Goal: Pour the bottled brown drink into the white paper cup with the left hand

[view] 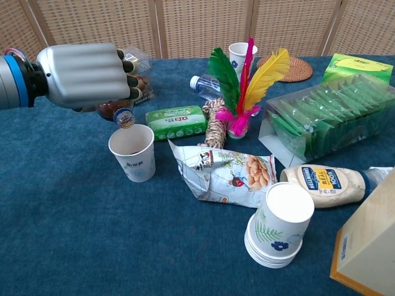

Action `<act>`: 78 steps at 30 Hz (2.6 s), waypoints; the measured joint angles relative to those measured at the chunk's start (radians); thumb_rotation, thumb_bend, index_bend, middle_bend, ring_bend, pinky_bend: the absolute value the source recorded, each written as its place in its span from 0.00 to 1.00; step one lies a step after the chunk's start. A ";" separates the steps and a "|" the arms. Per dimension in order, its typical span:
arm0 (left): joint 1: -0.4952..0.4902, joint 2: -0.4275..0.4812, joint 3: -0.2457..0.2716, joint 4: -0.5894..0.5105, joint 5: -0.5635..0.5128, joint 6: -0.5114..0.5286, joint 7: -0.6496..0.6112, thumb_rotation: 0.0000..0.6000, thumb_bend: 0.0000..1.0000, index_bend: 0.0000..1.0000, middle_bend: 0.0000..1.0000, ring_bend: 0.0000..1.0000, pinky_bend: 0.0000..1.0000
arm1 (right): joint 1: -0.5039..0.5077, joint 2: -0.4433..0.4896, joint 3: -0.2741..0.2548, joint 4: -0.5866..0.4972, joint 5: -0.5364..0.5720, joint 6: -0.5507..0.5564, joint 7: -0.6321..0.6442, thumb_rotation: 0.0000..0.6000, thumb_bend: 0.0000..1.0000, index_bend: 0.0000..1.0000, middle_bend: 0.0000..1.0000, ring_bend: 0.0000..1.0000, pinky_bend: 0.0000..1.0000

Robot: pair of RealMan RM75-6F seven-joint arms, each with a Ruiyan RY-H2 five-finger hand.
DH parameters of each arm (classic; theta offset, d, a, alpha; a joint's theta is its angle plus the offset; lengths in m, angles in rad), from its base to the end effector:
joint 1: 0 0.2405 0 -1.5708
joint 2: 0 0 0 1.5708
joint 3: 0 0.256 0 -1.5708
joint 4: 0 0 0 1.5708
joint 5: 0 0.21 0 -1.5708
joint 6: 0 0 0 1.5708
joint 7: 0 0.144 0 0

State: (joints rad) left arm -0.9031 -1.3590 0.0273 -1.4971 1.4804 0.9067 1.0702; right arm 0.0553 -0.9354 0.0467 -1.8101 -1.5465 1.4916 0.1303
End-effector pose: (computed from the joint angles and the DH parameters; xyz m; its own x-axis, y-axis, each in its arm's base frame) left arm -0.1313 0.3357 0.0076 0.8680 -0.4834 0.1140 -0.2100 -0.5652 -0.7978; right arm -0.2816 -0.1693 0.1951 0.2626 -0.0173 0.9647 -0.9644 -0.0359 0.2619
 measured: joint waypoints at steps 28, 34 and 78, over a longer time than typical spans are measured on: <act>0.042 -0.027 -0.010 0.030 0.004 0.023 -0.087 1.00 0.49 0.57 0.45 0.26 0.43 | 0.005 -0.006 -0.002 -0.001 0.003 -0.012 -0.021 1.00 0.00 0.00 0.00 0.00 0.00; 0.067 -0.034 -0.018 0.039 -0.001 0.050 -0.209 1.00 0.49 0.57 0.45 0.26 0.44 | 0.007 -0.010 -0.002 -0.002 0.007 -0.018 -0.032 1.00 0.00 0.00 0.00 0.00 0.00; 0.445 -0.208 -0.195 0.464 -0.181 0.285 -1.858 1.00 0.51 0.54 0.44 0.26 0.41 | 0.026 -0.056 -0.026 -0.019 -0.005 -0.061 -0.161 1.00 0.00 0.00 0.00 0.00 0.00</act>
State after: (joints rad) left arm -0.4584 -1.5674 -0.1675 -1.0327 1.2998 1.1917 -0.7882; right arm 0.0818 -0.9916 0.0208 -1.8294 -1.5512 1.4308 -0.0303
